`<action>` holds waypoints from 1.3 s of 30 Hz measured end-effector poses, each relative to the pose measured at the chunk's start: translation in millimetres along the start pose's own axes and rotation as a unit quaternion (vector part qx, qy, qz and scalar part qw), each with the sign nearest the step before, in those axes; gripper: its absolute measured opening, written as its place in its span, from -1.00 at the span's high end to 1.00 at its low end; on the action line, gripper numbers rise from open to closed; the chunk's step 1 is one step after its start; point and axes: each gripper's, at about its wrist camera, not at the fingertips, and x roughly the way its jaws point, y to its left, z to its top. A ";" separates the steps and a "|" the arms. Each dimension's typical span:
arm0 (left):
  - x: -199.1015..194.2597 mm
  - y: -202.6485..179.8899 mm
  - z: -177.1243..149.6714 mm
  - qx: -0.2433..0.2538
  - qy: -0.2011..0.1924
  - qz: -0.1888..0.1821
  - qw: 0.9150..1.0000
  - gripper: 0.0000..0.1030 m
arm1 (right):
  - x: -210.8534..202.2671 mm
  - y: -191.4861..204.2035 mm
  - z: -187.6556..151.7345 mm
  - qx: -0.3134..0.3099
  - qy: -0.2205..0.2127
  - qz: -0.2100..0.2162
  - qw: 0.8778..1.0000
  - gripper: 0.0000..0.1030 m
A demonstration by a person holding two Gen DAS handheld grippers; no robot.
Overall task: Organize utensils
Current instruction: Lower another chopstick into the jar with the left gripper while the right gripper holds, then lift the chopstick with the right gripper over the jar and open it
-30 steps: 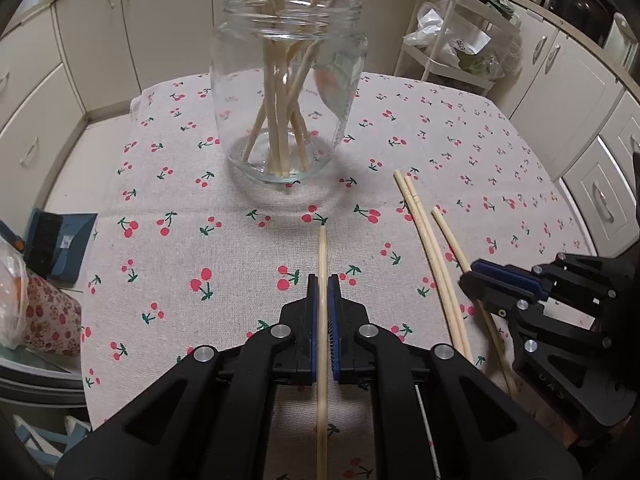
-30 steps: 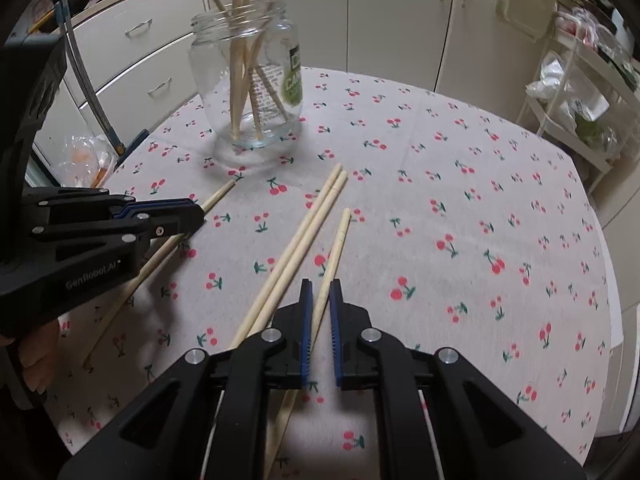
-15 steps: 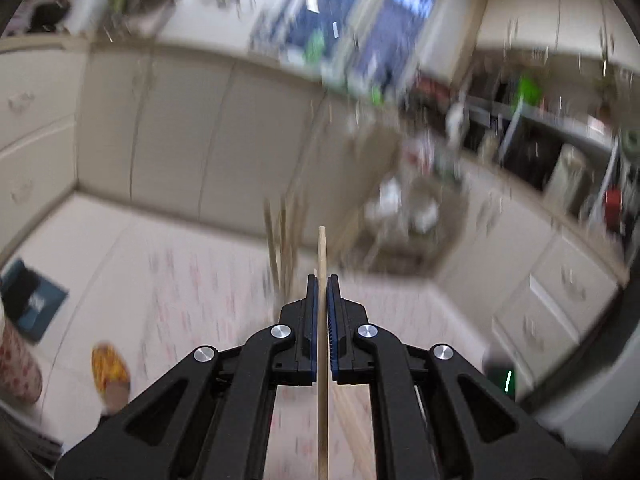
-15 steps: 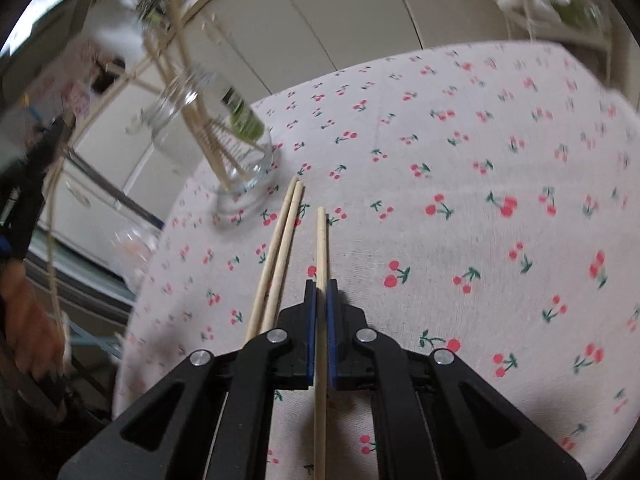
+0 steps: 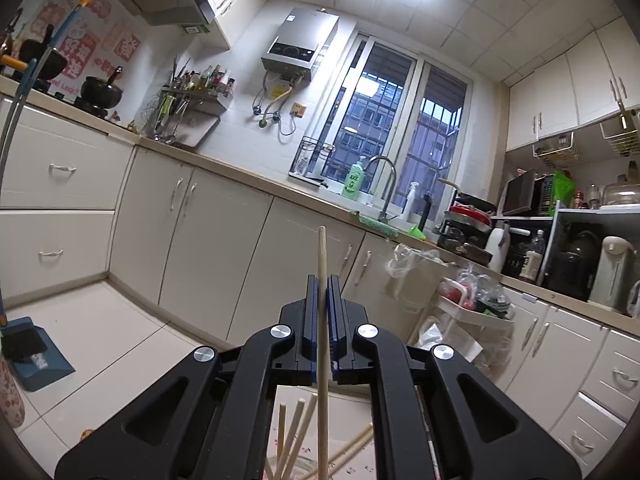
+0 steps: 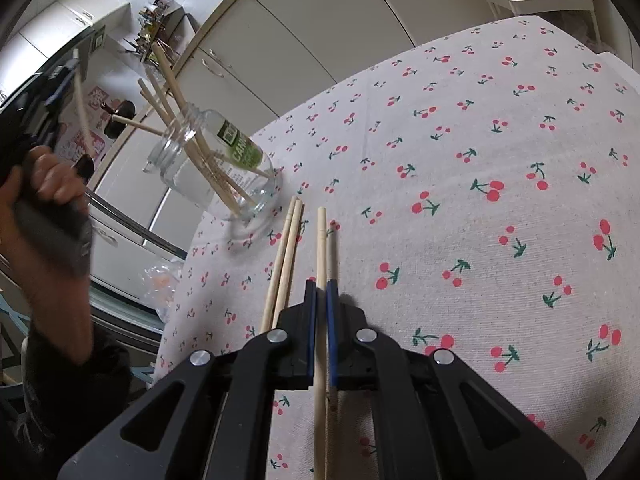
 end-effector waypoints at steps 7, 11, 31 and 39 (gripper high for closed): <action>20.0 2.1 -19.2 0.026 -0.021 0.028 0.999 0.92 | -0.8 -2.6 1.4 0.006 0.002 0.010 1.000 0.88; 24.7 -4.7 -32.2 0.056 -0.029 0.031 0.998 0.92 | -1.6 -4.7 1.6 0.011 0.001 0.014 1.000 0.88; 3.2 1.5 -72.8 0.140 0.039 0.024 0.989 0.75 | -12.2 -15.7 3.7 0.049 -0.024 0.055 0.997 0.88; -56.1 34.3 -43.5 0.110 0.018 0.056 0.992 -0.01 | -46.4 26.5 31.0 0.041 -0.160 0.125 0.978 0.88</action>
